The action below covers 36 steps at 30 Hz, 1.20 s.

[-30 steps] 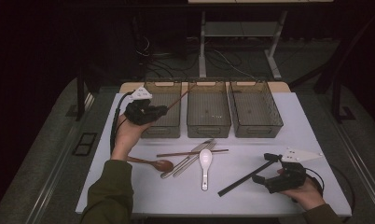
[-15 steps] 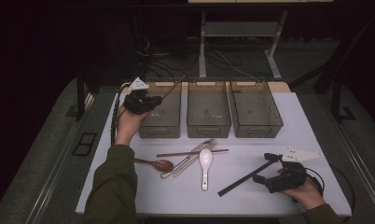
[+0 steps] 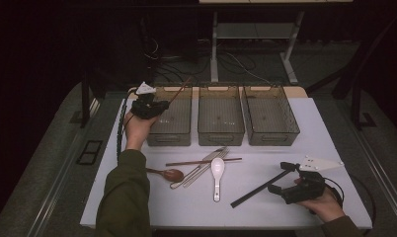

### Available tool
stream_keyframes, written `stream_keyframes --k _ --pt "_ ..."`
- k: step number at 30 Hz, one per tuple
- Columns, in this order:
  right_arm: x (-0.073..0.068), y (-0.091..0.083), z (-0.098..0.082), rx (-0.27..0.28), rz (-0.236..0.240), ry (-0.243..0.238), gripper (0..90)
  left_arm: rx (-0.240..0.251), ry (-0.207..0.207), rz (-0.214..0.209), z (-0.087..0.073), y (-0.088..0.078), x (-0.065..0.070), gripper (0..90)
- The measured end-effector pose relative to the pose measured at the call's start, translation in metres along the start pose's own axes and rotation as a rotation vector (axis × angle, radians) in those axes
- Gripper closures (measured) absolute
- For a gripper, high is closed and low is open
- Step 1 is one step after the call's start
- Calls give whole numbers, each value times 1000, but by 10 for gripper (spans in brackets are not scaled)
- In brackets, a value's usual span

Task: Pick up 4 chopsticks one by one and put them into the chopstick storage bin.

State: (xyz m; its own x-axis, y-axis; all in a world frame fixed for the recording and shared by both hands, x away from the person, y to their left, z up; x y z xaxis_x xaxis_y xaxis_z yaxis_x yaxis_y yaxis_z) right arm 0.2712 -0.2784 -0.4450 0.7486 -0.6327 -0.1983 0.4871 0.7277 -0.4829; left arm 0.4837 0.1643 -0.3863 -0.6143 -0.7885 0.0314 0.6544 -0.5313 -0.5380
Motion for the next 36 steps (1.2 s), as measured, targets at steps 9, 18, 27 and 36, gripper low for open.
stream_keyframes --k 9,18,27,36 --pt "1 0 -1 -2 -2 2 10 0 -28 35 -5 6 -7 833" --pt "1 -1 -1 0 -2 2 10 -17 -34 38 -8 14 -5 831" --pt "1 -1 -1 -2 -2 1 10 -17 -44 56 -6 12 -5 564" --pt "1 0 -1 -1 -6 2 10 -34 4 -44 -3 3 8 484"
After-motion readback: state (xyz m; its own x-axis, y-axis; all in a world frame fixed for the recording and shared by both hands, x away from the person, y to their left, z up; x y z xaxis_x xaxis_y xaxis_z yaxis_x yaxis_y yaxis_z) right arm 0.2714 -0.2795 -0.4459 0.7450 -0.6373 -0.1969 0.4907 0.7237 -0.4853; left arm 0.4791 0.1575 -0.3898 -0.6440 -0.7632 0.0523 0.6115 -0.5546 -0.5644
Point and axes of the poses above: each handheld gripper's, and its own axes: y roughly forward along the jaws, z roughly out of its top, x roughly to its right, the point moved 3 cm from there along y, roughly forward along the jaws
